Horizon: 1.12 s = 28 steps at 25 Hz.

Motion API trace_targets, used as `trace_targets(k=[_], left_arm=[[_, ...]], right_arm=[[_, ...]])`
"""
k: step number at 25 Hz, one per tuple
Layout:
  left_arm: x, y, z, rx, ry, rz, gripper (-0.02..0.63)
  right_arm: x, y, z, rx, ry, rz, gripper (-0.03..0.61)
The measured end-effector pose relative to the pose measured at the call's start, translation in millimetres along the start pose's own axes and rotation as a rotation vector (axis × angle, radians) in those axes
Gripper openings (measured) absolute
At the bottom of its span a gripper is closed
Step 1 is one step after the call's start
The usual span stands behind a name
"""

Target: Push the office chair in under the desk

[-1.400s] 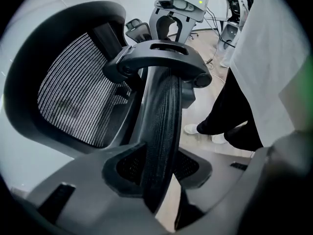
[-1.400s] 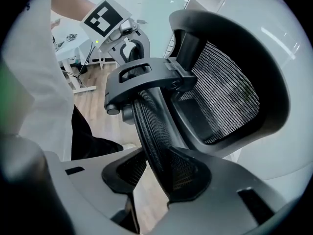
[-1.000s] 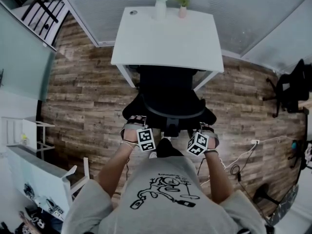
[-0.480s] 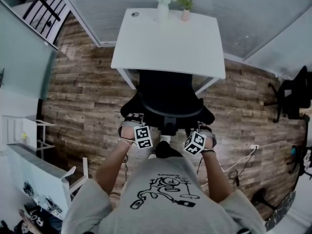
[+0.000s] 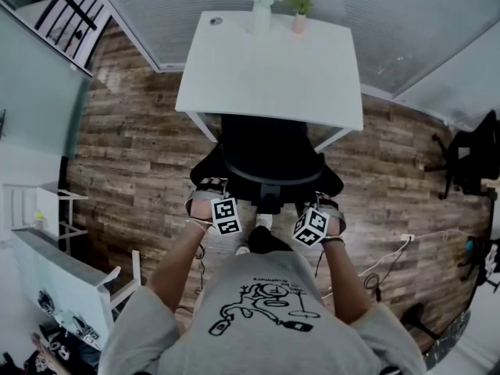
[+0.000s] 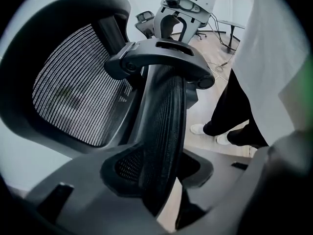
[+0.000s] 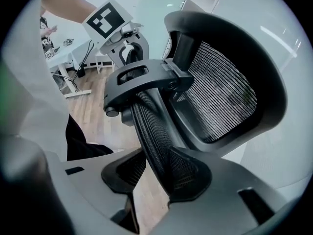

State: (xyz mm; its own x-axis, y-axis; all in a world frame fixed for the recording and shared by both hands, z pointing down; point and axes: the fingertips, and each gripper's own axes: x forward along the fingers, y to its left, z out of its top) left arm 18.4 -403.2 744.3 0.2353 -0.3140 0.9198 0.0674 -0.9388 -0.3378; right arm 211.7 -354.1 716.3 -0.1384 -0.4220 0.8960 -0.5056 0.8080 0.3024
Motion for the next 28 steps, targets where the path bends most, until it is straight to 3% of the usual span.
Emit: trace_targets(k=[18, 28], left_arm=[[11, 31, -5, -0.032, 0.033, 0.032, 0.166], [7, 38, -11, -0.073, 0.065, 0.128, 0.199]], right_arm=[[17, -32, 14, -0.031, -0.012, 0.001, 0.155], [18, -32, 23, -0.024, -0.063, 0.013, 0.165]])
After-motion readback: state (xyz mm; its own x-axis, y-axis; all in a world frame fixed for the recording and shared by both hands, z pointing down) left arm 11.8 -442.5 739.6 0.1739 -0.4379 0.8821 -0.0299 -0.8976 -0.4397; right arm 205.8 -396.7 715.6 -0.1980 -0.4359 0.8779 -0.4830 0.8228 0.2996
